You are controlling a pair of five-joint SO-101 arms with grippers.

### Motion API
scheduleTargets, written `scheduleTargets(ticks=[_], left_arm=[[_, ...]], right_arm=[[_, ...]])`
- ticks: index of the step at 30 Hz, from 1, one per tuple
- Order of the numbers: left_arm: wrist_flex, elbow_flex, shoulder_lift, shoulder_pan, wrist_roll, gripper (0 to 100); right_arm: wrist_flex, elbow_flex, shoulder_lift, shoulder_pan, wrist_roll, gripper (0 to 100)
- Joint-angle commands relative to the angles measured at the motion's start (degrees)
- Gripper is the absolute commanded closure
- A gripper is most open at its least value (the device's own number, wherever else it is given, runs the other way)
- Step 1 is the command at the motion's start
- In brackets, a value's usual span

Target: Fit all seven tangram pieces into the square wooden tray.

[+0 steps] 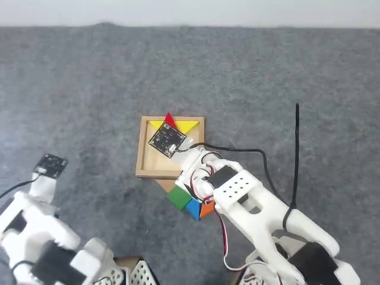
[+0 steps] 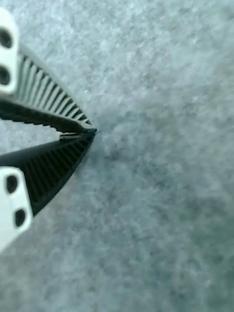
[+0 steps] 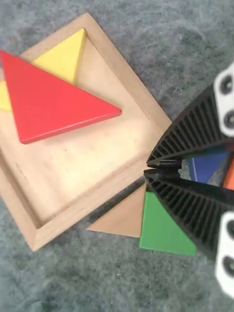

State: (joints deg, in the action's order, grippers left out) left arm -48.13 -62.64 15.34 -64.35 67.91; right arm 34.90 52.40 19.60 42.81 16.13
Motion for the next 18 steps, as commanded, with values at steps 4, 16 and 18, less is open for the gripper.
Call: scheduleTargets(ticks=[4,16,18], left_arm=[[-13.2,-3.4,22.1,-1.0,-11.4,99],[-9.8,-4.1,31.4,10.5,-48.4,99],[-7.6,-4.8,30.6,10.5,-48.4,99]], right_arm=[[0.7,-4.5,1.0,3.1,-0.7,99.1],[-4.2,-15.1,-13.7,0.1,-0.7,99.1],[-4.2,-16.6,-15.4,-1.2,-0.7,99.1]])
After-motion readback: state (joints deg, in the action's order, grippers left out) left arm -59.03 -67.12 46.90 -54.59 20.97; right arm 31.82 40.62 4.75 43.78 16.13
